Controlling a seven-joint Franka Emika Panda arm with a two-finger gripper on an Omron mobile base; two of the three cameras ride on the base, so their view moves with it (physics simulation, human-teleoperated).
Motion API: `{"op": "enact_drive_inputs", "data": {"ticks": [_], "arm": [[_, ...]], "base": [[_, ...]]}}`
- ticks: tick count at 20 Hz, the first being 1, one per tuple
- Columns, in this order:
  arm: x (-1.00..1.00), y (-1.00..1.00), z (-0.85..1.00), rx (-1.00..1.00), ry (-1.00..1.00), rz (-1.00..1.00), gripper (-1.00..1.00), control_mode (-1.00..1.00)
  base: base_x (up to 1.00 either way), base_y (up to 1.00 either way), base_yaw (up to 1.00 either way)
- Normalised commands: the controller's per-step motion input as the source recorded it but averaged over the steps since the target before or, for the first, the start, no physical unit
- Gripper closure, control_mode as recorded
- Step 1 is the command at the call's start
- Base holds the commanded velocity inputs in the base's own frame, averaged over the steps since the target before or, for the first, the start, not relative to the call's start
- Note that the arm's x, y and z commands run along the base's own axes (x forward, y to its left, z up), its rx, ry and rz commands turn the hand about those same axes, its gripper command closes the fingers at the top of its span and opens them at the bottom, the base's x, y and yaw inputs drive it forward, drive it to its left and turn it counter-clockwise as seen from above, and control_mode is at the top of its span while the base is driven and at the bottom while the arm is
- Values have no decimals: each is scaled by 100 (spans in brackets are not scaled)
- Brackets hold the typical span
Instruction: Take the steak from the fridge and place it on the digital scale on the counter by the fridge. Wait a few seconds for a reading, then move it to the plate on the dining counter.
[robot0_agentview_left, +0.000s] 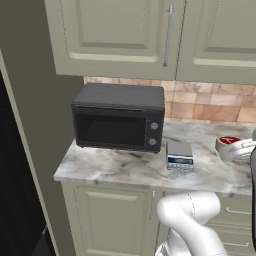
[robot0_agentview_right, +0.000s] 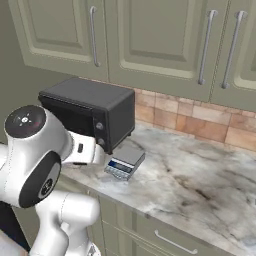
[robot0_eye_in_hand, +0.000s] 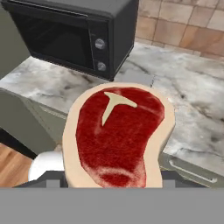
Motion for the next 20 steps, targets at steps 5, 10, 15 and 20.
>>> {"op": "enact_drive_inputs", "data": {"ticks": [5, 10, 15, 20], "arm": [[71, -16, -31, 15, 10, 18, 100, -100], [83, -4, -55, 8, 10, 14, 100, -100], [79, -21, -70, 2, 11, 9, 100, -100], [53, -30, -63, 0, 1, 4, 100, -100]], "base": [[0, 0, 0], [0, 0, 0], [0, 0, 0], [0, 0, 0]]}}
